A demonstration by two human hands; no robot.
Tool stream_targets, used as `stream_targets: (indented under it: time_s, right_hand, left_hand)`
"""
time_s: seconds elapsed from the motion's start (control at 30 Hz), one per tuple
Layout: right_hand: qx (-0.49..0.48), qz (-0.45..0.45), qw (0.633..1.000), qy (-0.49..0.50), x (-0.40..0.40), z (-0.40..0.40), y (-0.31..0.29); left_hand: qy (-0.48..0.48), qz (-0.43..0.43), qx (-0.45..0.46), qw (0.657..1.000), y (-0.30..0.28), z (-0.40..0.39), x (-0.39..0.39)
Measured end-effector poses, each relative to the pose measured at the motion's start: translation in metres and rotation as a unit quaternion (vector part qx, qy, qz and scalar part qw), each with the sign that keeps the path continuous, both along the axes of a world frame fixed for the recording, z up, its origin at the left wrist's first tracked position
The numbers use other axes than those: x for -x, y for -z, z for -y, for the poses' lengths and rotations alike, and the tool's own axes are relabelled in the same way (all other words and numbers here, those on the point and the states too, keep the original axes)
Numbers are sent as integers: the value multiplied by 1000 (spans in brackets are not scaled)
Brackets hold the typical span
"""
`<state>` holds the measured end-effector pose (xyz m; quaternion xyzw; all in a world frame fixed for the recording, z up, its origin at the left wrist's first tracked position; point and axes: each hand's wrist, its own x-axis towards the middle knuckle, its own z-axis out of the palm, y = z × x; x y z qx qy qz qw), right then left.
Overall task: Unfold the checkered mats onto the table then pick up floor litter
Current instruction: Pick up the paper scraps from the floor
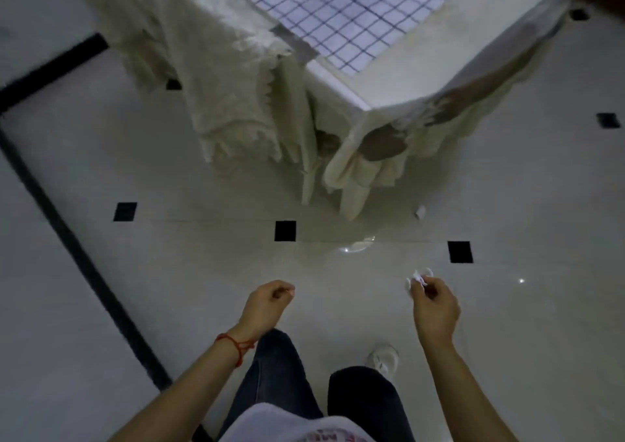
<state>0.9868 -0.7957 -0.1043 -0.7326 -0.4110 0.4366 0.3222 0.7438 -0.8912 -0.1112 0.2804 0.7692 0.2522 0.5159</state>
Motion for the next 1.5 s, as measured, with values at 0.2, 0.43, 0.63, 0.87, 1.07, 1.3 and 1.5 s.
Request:
stream_targets:
  time_s: [0.2, 0.43, 0.63, 0.87, 1.07, 1.3, 1.5]
  right_hand:
    - [9, 3, 996, 84, -150, -11, -10]
    - [60, 15, 986, 154, -256, -31, 1]
    - [105, 12, 976, 190, -292, -76, 26]
    - [89, -7, 973, 213, -330, -202, 43]
    - [89, 5, 980, 180, -362, -287, 70]
    - [169, 52, 979, 100, -376, -365, 153]
    - [170, 43, 984, 10, -378, -423, 270]
  left_hand:
    - [124, -8, -19, 992, -1, -73, -152]
    - [218, 18, -19, 976, -7, -143, -267]
    - [226, 10, 36, 973, 17, -207, -282]
    - [241, -17, 90, 966, 58, -327, -293]
    - [315, -48, 17, 948, 67, -471, -344]
    - [282, -69, 6, 957, 158, -581, -373]
    - [168, -72, 89, 979, 320, -580, -367]
